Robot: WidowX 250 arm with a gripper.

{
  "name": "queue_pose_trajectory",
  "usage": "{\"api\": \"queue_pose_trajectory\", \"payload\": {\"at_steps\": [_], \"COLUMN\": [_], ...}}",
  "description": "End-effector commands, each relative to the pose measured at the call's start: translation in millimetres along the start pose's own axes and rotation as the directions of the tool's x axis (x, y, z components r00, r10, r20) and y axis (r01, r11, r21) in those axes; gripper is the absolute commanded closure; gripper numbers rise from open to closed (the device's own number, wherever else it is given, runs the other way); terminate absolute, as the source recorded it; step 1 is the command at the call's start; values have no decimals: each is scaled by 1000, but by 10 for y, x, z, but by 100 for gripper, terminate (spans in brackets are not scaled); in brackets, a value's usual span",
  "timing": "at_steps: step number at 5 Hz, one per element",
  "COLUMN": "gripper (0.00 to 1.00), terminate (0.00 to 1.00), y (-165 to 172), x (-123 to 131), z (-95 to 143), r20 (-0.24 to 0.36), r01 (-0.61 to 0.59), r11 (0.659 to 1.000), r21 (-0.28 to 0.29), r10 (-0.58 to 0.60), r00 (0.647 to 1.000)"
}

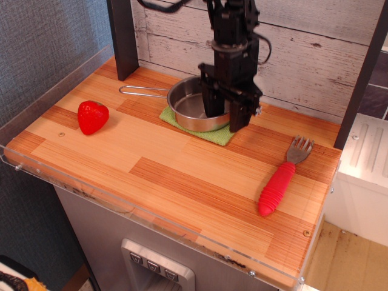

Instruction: Place the pot on the cloth.

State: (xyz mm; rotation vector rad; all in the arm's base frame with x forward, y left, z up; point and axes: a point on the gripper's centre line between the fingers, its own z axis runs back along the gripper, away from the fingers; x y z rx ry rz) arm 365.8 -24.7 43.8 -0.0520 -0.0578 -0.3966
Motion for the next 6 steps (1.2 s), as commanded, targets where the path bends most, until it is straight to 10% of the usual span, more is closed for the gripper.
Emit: {"api": "queue_pose_trajectory", "payload": {"at_steps": [1,5,6], "gripper": [0,0,0], "terminate": [0,0,100], "y": [-89,-194,-194], "x": [-639,-976,-976], "z": [787,791,791], "r20": [104,92,92], "r01": [-259,-303,-303], "r11": [960,951,951], "r21": [104,58,58], "r10": [249,298,298], "r00": [963,950,950]}}
